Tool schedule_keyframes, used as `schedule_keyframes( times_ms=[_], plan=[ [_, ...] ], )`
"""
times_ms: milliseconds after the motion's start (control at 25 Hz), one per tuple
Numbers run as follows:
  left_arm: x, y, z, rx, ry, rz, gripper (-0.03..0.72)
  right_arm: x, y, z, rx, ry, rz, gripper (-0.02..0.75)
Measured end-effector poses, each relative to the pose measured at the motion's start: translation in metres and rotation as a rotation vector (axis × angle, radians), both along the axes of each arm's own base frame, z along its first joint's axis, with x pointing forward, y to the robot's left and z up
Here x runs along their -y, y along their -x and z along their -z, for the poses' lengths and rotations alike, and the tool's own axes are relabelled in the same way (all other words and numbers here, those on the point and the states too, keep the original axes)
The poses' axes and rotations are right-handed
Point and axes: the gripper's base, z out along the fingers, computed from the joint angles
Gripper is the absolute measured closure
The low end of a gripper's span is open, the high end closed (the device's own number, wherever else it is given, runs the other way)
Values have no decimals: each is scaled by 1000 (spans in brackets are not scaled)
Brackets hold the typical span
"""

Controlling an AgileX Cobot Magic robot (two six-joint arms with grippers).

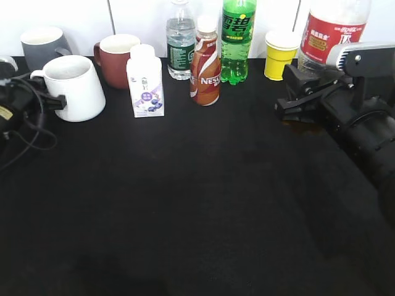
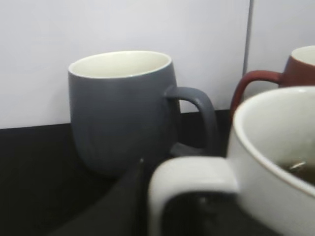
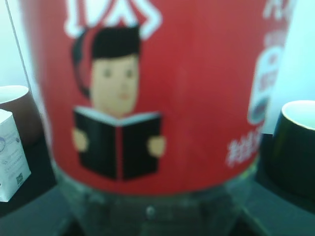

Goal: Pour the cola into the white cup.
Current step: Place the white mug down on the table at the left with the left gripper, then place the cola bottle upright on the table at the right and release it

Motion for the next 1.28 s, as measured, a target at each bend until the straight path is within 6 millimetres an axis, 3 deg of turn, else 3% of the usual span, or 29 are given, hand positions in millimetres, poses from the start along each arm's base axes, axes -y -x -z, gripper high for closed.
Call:
schedule_keyframes(
  times_ms=[80,200,320,400,480,600,760,920,1040,1080,1280],
  plan=[
    [-1,15,8,-21,6,2,403,0,0,0,0,0,0,352],
    [-3,56,15,-125,-1,1,391,-2,-5,-4,8,-11,5,352],
    [-5,92,-13,-106,0,2,391,21,-24,-12,36,-12,81,352],
    [1,105,-38,-43,3,27,391,39,-43,-12,52,-9,125,352],
    [11,114,-63,-22,-1,67,391,47,-69,-1,43,-3,139,352],
    [22,130,-93,-33,-12,117,391,39,-104,29,27,1,146,352],
    [20,144,-115,-21,-16,118,391,32,-138,65,-1,1,162,353],
    [20,145,-113,-35,-18,118,391,39,-150,80,14,3,188,333],
    [20,145,-113,-35,-18,118,391,40,-150,81,-1,5,190,160],
    [20,144,-114,-34,-18,118,391,40,-149,82,-13,7,189,134],
    [20,143,-113,-52,-21,117,391,47,-124,77,-71,25,187,119]
  ],
)
